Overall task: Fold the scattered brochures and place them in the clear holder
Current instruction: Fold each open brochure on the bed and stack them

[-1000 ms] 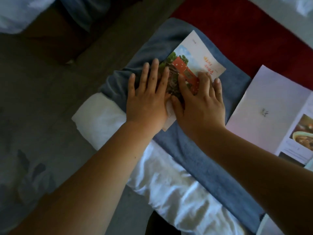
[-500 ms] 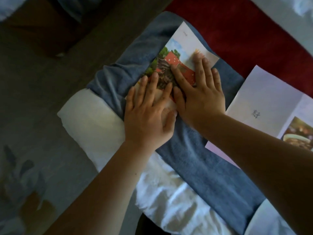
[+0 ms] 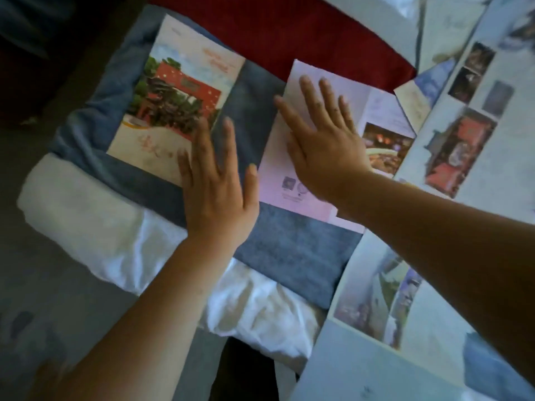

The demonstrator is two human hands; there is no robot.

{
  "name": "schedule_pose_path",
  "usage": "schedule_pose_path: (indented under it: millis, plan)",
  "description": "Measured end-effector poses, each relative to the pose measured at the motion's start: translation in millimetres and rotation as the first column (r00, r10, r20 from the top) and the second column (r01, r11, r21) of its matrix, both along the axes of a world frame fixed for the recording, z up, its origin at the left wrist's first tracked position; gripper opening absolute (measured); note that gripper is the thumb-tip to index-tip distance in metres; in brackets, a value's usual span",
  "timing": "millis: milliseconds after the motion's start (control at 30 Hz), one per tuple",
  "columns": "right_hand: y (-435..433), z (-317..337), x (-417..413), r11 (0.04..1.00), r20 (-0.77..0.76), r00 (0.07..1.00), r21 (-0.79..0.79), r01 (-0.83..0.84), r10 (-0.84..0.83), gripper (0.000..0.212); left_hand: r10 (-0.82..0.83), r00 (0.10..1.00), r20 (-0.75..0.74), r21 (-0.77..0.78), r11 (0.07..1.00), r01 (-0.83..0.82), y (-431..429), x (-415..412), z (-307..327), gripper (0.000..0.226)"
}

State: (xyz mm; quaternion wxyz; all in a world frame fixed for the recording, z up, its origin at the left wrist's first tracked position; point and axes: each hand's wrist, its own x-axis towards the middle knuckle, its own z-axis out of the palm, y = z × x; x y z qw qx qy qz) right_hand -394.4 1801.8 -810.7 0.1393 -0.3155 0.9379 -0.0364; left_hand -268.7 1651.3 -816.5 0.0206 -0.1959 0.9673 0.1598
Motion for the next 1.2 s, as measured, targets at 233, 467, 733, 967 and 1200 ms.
schedule_pose_path:
  millis: [233,467,733,967,1200]
  plan:
    - [174,-5,39,0.971,0.031,0.972,0.048,0.233,-0.234,0.059,-0.354,0.934,0.036,0.09,0.932,0.35,143,29,0,0.068]
    - [254,-17,75,0.888,0.001,0.888,0.002,0.46,-0.46,0.065,-0.485,0.859,0.167,0.029,0.873,0.487,209,32,-9,0.068]
    - [269,-29,94,0.875,-0.02,0.875,0.015,0.484,-0.484,0.065,-0.424,0.855,0.3,-0.118,0.873,0.474,259,33,2,0.076]
    - [274,-28,93,0.862,-0.001,0.863,-0.034,0.505,-0.505,0.064,-0.442,0.849,0.29,-0.024,0.883,0.468,285,42,-9,0.071]
    - [281,-26,110,0.811,0.019,0.812,-0.049,0.583,-0.583,0.063,-0.462,0.857,0.227,-0.088,0.867,0.49,264,-7,-18,0.066]
